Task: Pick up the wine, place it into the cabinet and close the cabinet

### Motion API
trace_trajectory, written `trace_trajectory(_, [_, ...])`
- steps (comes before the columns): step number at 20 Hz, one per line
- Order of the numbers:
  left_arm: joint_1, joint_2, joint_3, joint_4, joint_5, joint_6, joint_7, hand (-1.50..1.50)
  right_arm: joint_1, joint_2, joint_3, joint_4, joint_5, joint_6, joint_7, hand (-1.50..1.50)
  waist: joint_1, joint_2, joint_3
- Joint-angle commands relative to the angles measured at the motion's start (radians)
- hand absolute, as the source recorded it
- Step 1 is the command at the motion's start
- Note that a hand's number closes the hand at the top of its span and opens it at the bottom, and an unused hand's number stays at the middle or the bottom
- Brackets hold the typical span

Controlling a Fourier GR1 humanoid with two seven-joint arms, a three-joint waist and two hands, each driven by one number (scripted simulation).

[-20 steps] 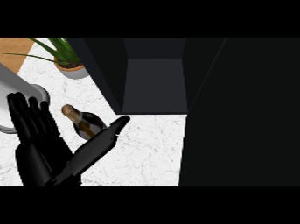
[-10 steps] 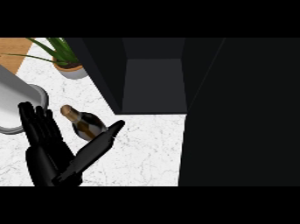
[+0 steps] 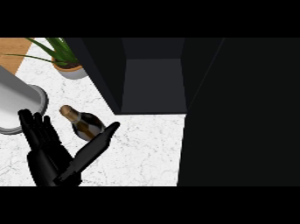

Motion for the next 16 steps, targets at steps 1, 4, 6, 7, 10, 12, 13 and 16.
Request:
trace_trajectory(1, [0.01,0.022,-0.006,-0.001,0.089,0.051,-0.065,-1.5,0.046,-0.013,-0.078,-0.099,-0.111,0.02,-0.002,-1.5,-0.001,0.001,0.0])
trace_trajectory(4, [0.004,0.004,0.019,0.015,0.152,0.022,-0.112,-1.5,0.034,-0.011,-0.056,-0.074,-0.094,0.029,-0.005,-1.5,0.003,0.001,0.0])
trace_trajectory(6, [0.012,-0.021,0.015,0.033,0.163,0.02,-0.151,-1.5,-0.033,0.028,0.0,-0.062,-0.024,-0.027,0.026,-1.5,0.005,0.002,-0.003])
trace_trajectory(7, [0.008,-0.006,0.035,0.042,0.185,-0.011,-0.163,-1.5,-0.009,-0.008,-0.053,-0.093,-0.076,-0.001,0.051,-1.5,-0.001,0.001,-0.002])
trace_trajectory(10, [0.032,-0.03,0.047,0.033,0.223,-0.047,-0.225,-1.5,0.075,0.007,-0.032,-0.092,-0.088,0.033,-0.027,-1.5,-0.005,0.001,-0.002])
trace_trajectory(12, [0.013,-0.061,0.07,0.066,0.274,-0.101,-0.259,-1.5,0.028,0.022,-0.003,-0.062,-0.036,0.012,-0.023,-1.5,-0.001,0.002,-0.003])
trace_trajectory(13, [0.073,-0.061,0.062,0.038,0.276,-0.102,-0.303,-1.5,0.059,0.02,-0.004,-0.098,-0.035,0.011,-0.011,-1.5,0.001,-0.001,-0.004])
trace_trajectory(16, [0.054,-0.151,0.115,0.092,0.343,-0.163,-0.403,-1.5,0.013,0.014,-0.013,-0.08,-0.034,0.008,0.009,-1.5,0.002,0.001,-0.003])
